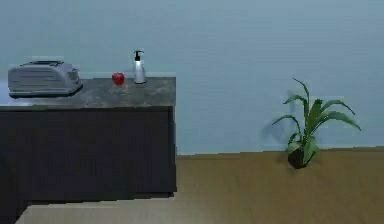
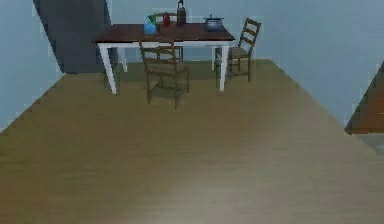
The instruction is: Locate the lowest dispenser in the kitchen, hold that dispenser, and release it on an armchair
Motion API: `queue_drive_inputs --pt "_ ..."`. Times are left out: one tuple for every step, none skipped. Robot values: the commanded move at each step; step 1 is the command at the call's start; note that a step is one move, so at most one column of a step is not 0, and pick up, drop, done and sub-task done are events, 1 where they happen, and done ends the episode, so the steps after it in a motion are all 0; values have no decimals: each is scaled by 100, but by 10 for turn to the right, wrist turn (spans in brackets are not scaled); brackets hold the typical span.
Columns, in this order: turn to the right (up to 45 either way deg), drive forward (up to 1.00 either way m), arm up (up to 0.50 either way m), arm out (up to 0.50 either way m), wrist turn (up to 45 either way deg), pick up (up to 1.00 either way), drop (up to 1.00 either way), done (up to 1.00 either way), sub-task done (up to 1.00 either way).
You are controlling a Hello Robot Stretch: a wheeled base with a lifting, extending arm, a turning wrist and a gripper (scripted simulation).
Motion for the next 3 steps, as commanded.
queue_drive_inputs --pt "0 65 0 0 0 0 0 0 0" --pt "450 0 0 0 0 0 0 0 0" --pt "450 0 0 0 0 0 0 0 0"
